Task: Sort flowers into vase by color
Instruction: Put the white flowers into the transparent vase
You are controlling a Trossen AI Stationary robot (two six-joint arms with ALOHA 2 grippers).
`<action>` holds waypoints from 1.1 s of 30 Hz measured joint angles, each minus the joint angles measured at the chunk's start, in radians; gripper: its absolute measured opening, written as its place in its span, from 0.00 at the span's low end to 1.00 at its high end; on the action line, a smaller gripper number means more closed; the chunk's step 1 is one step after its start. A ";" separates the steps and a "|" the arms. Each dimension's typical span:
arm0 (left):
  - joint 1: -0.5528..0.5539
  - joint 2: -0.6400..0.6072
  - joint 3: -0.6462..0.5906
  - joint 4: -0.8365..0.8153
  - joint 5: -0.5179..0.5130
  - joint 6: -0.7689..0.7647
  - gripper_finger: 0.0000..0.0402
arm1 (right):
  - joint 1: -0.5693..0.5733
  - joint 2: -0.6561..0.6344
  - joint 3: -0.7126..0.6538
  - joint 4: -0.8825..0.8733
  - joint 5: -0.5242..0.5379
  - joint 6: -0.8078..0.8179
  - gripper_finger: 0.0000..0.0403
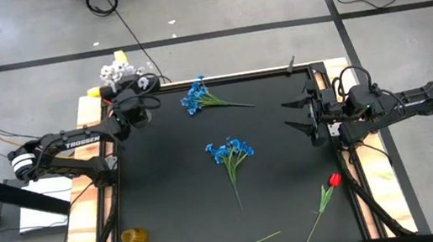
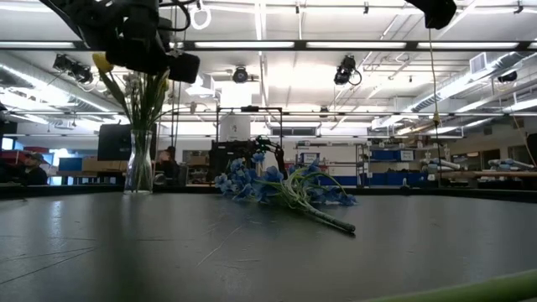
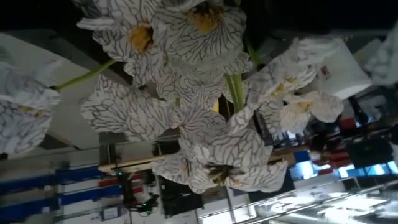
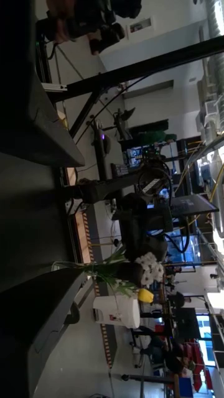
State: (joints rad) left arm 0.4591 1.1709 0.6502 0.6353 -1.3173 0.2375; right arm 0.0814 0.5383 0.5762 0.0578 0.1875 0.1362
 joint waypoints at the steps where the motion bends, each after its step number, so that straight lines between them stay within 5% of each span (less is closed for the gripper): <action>1: 0.000 0.000 0.000 0.000 0.003 0.019 0.66 | 0.000 0.000 0.000 0.000 0.000 0.000 0.71; 11: -0.020 0.000 0.000 -0.117 0.021 0.015 0.70 | 0.000 0.000 0.000 0.000 0.000 0.000 0.71; 20: -0.017 0.000 -0.001 -0.275 0.123 -0.193 0.92 | 0.000 0.000 0.000 0.000 0.000 0.000 0.71; 33: -0.077 0.000 -0.001 -0.344 0.068 -0.016 0.99 | 0.000 0.000 0.000 0.000 0.000 0.000 0.71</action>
State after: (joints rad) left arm 0.3822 1.1709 0.6495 0.2911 -1.2488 0.2219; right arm 0.0814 0.5384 0.5762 0.0578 0.1879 0.1360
